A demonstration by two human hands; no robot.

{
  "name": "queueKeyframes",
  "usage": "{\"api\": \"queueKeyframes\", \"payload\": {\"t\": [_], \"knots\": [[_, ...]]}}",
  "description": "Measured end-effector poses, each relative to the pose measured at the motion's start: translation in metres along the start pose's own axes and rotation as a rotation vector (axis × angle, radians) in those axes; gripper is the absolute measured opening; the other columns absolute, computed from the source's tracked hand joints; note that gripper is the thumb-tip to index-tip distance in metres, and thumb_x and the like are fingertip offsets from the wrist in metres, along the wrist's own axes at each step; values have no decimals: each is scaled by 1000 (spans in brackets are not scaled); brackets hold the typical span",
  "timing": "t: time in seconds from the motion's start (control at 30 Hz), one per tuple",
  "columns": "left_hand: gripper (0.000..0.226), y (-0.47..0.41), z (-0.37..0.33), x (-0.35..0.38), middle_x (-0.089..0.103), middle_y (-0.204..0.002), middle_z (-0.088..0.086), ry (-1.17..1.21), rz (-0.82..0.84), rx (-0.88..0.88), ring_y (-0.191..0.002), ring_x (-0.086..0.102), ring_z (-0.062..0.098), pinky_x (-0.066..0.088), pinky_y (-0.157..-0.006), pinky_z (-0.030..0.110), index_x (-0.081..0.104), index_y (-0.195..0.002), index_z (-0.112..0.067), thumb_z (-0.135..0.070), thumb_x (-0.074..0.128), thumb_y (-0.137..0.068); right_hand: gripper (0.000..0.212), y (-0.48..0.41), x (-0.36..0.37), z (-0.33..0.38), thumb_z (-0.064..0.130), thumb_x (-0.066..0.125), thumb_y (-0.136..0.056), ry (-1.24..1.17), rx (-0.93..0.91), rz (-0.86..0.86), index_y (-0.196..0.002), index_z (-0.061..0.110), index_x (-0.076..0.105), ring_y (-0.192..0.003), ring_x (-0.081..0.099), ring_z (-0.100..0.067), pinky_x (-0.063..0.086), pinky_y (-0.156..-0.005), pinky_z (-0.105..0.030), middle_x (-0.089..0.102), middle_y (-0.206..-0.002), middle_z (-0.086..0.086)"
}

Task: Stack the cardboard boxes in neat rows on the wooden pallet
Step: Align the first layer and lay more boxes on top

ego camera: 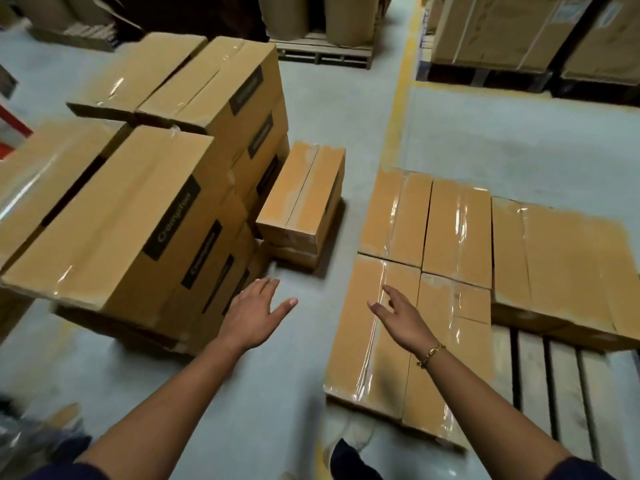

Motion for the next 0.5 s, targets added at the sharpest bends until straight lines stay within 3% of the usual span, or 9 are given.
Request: {"api": "queueKeyframes", "payload": {"t": [0.1, 0.23, 0.5], "knots": [[86, -48, 0, -9, 27, -169, 1, 28, 13, -30, -156, 20, 20, 21, -123, 46, 31, -161, -23, -79, 28, -95, 69, -53, -14, 23, 52, 50, -102, 53, -17, 12, -160, 21, 28, -149, 32, -23, 30, -120, -38, 30, -164, -2], [91, -107, -4, -21, 27, -169, 1, 42, 35, -11, -156, 21, 21, 22, -123, 48, 32, -161, -23, -81, 26, -92, 69, -115, -24, 50, 52, 50, -102, 76, -22, 21, -159, 18, 30, -148, 34, -23, 30, -119, -38, 32, -164, -3], [76, -264, 21, -34, 27, -168, 4, 93, 85, 3, -155, 22, 25, 22, -122, 50, 31, -161, -21, -68, 34, -101, 68, -268, -5, 79, 51, 51, -102, 58, 27, 35, -157, 17, 33, -147, 37, -24, 30, -120, -40, 36, -162, -5]]}}
Point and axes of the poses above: each hand's wrist, its own y-axis away from the middle knuckle, its own x-axis out of the palm, z = x × y, the point moved 5 cm from there along -y, towards the middle knuckle
